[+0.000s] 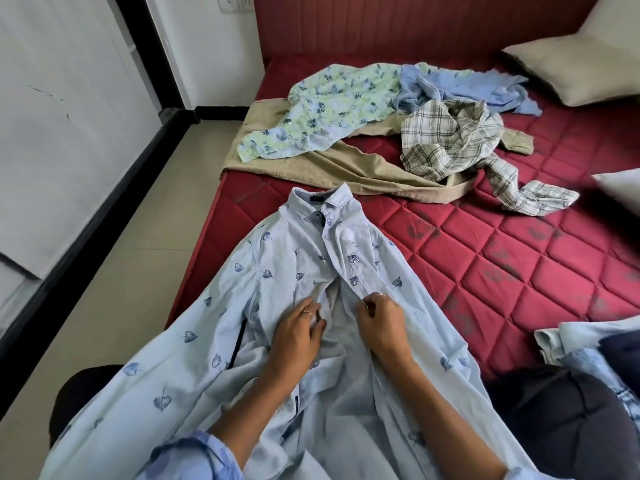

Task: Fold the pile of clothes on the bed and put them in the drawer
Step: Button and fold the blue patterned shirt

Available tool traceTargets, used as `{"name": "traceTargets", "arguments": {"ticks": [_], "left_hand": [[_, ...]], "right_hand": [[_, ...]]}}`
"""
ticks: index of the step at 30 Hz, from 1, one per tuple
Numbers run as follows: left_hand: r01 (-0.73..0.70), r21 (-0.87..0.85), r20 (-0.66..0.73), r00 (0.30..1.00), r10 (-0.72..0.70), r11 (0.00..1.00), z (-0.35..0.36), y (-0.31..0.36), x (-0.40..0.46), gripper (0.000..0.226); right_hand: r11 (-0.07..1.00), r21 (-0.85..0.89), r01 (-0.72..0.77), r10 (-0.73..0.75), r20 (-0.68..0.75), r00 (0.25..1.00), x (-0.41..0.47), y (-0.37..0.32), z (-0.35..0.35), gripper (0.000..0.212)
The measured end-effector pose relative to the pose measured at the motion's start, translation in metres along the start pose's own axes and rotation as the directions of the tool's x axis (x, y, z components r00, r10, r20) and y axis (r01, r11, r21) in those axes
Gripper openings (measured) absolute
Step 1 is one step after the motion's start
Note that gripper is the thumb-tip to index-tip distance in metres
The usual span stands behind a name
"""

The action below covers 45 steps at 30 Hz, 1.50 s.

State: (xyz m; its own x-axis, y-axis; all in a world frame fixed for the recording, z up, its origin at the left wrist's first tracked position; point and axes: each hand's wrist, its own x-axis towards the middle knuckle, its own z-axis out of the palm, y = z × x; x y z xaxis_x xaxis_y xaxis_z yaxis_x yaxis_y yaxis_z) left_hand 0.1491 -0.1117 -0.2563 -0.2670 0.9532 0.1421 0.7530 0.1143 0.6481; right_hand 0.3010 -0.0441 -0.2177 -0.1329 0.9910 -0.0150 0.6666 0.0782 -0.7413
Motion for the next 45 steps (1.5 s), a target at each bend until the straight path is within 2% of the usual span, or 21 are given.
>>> {"name": "traceTargets", "arguments": {"ticks": [3, 5, 7, 10, 12, 14, 16, 18, 20, 22, 26, 29, 31, 34, 36, 38, 41, 43, 45], "left_hand": [[-0.043, 0.014, 0.020, 0.999, 0.043, 0.999, -0.005, -0.002, -0.008, 0.033], [-0.086, 0.043, 0.032, 0.996, 0.085, 0.995, -0.008, -0.001, -0.015, 0.040], [-0.115, 0.070, 0.033, 0.993, 0.113, 0.991, -0.010, -0.002, -0.023, 0.051], [-0.108, 0.078, 0.025, 0.994, 0.106, 0.991, -0.010, -0.001, -0.029, 0.056], [-0.043, 0.041, -0.024, 0.999, 0.044, 0.998, -0.009, 0.004, -0.028, 0.055], [0.087, -0.027, -0.089, 0.992, -0.089, 0.996, -0.010, 0.015, -0.022, 0.047], [0.210, -0.078, -0.094, 0.972, -0.217, 0.975, -0.009, 0.022, -0.013, 0.034], [0.246, -0.076, -0.077, 0.965, -0.252, 0.966, -0.007, 0.028, -0.004, 0.021], [0.237, -0.021, -0.030, 0.971, -0.238, 0.971, -0.003, 0.035, -0.001, 0.016], [0.199, 0.050, -0.011, 0.980, -0.199, 0.979, 0.002, 0.040, -0.002, 0.021], [0.033, 0.140, 0.019, 0.999, -0.036, 0.990, 0.011, 0.048, -0.020, 0.041], [-0.032, 0.175, -0.005, 0.999, 0.033, 0.984, 0.017, 0.042, -0.035, 0.038], [0.005, 0.086, -0.032, 0.999, -0.002, 0.996, 0.015, 0.039, -0.042, 0.033], [0.093, 0.006, -0.001, 0.996, -0.093, 0.996, 0.005, 0.041, -0.040, 0.046], [0.143, -0.094, -0.046, 0.988, -0.147, 0.985, -0.008, 0.048, -0.038, 0.043], [0.186, -0.262, -0.140, 0.964, -0.228, 0.947, -0.024, 0.052, -0.036, 0.037], [0.239, -0.504, -0.144, 0.924, -0.354, 0.830, -0.048, 0.043, -0.036, 0.039], [0.216, -0.497, -0.128, 0.940, -0.317, 0.840, -0.061, 0.030, -0.038, 0.045], [0.143, -0.343, -0.088, 0.979, -0.183, 0.929, -0.070, 0.019, -0.039, 0.054]], "right_hand": [[0.954, 0.237, -0.185, 0.158, 0.129, 0.979, -0.004, 0.009, -0.006, 0.021], [0.899, 0.346, -0.269, 0.213, 0.190, 0.958, -0.007, 0.017, -0.007, 0.018], [0.885, 0.371, -0.282, 0.213, 0.217, 0.953, -0.008, 0.022, -0.006, 0.014], [0.888, 0.376, -0.264, 0.193, 0.216, 0.957, -0.009, 0.023, -0.006, 0.015], [0.886, 0.396, -0.242, 0.171, 0.206, 0.963, -0.010, 0.024, -0.006, 0.018], [0.864, 0.447, -0.230, 0.150, 0.207, 0.967, -0.011, 0.027, -0.006, 0.017], [0.819, 0.520, -0.241, 0.148, 0.215, 0.965, -0.013, 0.026, -0.007, 0.016], [0.787, 0.564, -0.250, 0.146, 0.223, 0.964, -0.014, 0.026, -0.006, 0.017], [0.773, 0.584, -0.248, 0.139, 0.227, 0.964, -0.014, 0.028, -0.006, 0.017], [0.770, 0.591, -0.240, 0.127, 0.227, 0.966, -0.013, 0.031, -0.005, 0.016], [0.762, 0.606, -0.229, 0.115, 0.221, 0.968, -0.010, 0.036, -0.003, 0.014], [0.743, 0.625, -0.238, 0.105, 0.242, 0.965, -0.011, 0.037, -0.003, 0.014], [0.719, 0.647, -0.254, 0.109, 0.256, 0.960, -0.011, 0.036, -0.004, 0.013], [0.698, 0.665, -0.263, 0.112, 0.262, 0.959, -0.012, 0.033, -0.005, 0.014], [0.678, 0.684, -0.271, 0.115, 0.265, 0.957, -0.013, 0.033, -0.006, 0.014], [0.658, 0.698, -0.283, 0.121, 0.273, 0.954, -0.013, 0.034, -0.006, 0.014], [0.642, 0.708, -0.294, 0.127, 0.280, 0.952, -0.013, 0.034, -0.007, 0.012], [0.636, 0.713, -0.294, 0.129, 0.277, 0.952, -0.013, 0.032, -0.007, 0.011], [0.626, 0.720, -0.299, 0.132, 0.280, 0.951, -0.013, 0.028, -0.009, 0.012]]}}
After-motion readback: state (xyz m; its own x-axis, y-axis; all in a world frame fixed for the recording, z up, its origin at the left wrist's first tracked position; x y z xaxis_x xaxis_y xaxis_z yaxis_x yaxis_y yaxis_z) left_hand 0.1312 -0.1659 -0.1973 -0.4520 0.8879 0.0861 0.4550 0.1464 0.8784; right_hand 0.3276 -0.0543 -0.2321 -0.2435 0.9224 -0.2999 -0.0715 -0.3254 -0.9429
